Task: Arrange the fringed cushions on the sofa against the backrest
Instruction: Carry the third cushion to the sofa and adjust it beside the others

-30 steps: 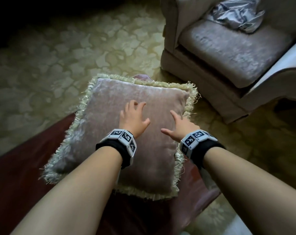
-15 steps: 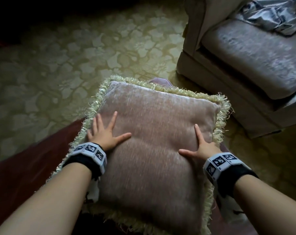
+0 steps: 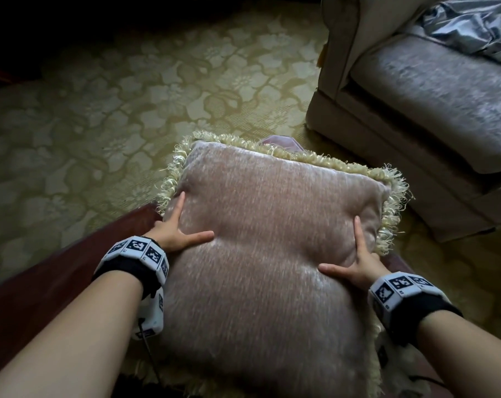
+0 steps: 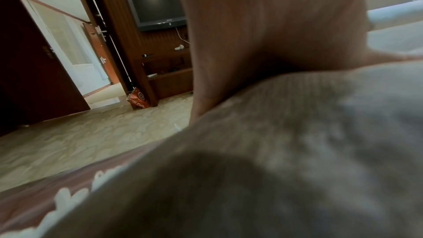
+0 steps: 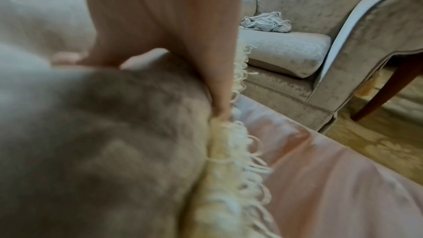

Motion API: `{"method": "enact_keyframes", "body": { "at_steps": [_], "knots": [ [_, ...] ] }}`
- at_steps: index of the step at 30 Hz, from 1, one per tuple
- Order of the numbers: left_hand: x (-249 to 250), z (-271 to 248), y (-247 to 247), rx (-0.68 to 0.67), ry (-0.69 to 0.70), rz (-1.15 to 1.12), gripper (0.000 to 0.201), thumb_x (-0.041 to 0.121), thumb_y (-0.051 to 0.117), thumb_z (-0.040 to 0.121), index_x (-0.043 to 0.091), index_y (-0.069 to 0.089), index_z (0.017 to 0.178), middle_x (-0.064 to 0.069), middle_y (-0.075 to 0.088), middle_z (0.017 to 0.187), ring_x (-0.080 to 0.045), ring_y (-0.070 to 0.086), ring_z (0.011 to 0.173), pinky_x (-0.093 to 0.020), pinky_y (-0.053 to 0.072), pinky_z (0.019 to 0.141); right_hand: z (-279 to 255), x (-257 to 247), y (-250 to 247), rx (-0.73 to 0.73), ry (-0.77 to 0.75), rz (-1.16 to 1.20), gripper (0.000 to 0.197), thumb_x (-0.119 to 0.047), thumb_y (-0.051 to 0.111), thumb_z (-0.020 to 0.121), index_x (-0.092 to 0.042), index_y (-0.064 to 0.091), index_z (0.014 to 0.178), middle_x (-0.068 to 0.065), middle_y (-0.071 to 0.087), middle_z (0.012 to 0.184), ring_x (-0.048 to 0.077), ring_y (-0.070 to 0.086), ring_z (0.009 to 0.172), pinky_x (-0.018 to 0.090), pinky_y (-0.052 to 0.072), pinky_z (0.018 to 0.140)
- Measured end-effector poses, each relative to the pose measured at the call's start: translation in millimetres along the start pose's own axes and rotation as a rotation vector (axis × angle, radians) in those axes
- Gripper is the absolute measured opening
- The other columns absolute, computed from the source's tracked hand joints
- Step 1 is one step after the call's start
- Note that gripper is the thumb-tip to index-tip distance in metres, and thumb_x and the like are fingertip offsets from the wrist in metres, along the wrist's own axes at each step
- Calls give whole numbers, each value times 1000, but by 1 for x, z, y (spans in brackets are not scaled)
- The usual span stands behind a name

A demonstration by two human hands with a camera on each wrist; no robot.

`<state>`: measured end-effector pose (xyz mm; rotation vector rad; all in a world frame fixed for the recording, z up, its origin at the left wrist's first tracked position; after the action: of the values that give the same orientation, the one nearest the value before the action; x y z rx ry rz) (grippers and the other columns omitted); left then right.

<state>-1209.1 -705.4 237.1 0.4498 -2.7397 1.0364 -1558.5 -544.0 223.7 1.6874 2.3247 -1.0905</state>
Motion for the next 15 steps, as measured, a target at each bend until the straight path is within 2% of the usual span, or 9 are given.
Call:
{"method": "enact_keyframes", "body": {
  "at_steps": [3, 5, 7, 8, 11, 15],
  "knots": [
    [2, -4, -2, 103, 10, -13, 130, 84, 62, 37, 58, -19, 136, -31, 20, 149, -41, 20, 139, -50, 21, 114, 1, 5, -2, 6, -74, 86, 129, -36, 84, 62, -54, -18, 139, 25, 5, 153, 41, 14, 142, 54, 22, 111],
    [7, -8, -4, 181, 36, -29, 131, 83, 61, 34, 56, -13, 139, -32, 28, 144, -41, 29, 136, -49, 26, 113, 4, 4, -4, 17, -112, 116, 138, -43, 87, 48, -56, -15, 139, 20, 3, 156, 39, 14, 143, 56, 22, 112],
    [13, -13, -7, 256, 74, -23, 136, 89, 59, 27, 55, -10, 139, -25, 31, 146, -40, 33, 134, -50, 30, 112, 5, 2, -7, 26, -170, 157, 146, -54, 85, 30, -58, -11, 139, 16, 9, 156, 35, 19, 142, 57, 25, 113],
    [16, -17, -8, 285, 87, -9, 137, 91, 57, 25, 55, -9, 139, -23, 33, 147, -40, 35, 133, -51, 31, 110, 5, 2, -8, 38, -194, 173, 146, -54, 85, 28, -57, -9, 140, 15, 13, 156, 34, 23, 141, 56, 27, 113],
    [27, -35, -13, 360, 115, 13, 136, 88, 58, 24, 53, -4, 140, -22, 37, 145, -40, 38, 131, -52, 34, 108, -5, 7, -15, 100, -229, 192, 138, -38, 91, 45, -51, -4, 144, 16, 26, 151, 33, 32, 137, 51, 30, 112],
    [66, -63, -8, 389, 196, 6, 132, 81, 65, 30, 47, 4, 143, -16, 38, 147, -37, 39, 131, -49, 34, 109, -30, 34, -46, 196, -221, 196, 131, -32, 90, 53, -48, -1, 146, 20, 33, 146, 36, 37, 133, 46, 31, 112]
  ]
}}
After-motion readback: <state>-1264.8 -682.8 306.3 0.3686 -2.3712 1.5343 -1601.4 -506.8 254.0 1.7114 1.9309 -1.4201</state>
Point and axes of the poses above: each hand's wrist, its own z-axis towards the middle knuckle, its own y-axis out of the palm, x = y × z, the point moved 7 cm from there along z, towards the middle knuckle
